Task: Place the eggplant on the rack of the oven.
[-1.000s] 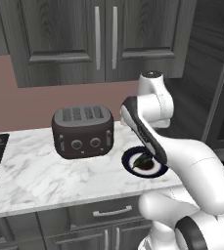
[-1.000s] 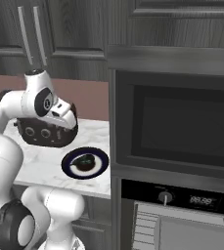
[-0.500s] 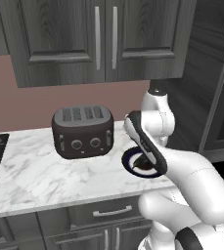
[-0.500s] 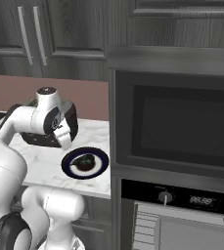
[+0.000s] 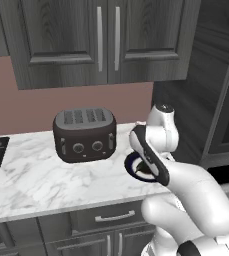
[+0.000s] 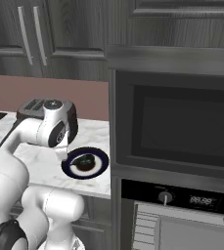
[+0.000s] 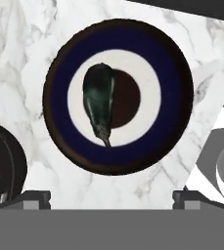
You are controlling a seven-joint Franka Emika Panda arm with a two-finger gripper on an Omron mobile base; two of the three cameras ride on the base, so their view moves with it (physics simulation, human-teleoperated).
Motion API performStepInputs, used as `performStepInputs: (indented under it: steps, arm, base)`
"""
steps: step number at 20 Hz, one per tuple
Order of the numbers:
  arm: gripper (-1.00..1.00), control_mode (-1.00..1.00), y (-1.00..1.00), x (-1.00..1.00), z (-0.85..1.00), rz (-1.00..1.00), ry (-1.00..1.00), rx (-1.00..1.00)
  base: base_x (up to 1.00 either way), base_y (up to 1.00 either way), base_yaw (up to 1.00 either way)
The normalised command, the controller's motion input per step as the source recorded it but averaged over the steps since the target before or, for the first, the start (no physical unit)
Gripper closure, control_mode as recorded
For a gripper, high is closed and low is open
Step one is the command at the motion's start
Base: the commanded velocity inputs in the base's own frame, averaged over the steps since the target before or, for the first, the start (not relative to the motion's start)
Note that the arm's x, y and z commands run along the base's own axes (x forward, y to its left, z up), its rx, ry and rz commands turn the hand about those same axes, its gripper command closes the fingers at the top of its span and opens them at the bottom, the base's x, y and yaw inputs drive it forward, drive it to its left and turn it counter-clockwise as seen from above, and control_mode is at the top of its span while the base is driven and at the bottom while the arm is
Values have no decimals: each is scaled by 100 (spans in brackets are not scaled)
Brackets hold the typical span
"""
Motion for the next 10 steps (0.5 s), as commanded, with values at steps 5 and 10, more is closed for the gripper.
performStepInputs:
  steps: [5, 10]
  arm:
    - [-100, -100, -8, 34, -33, -11, -1, 0]
    - [-100, -100, -25, 42, -19, 0, 0, 0]
  base:
    - [0, 0, 0]
    - [0, 0, 0]
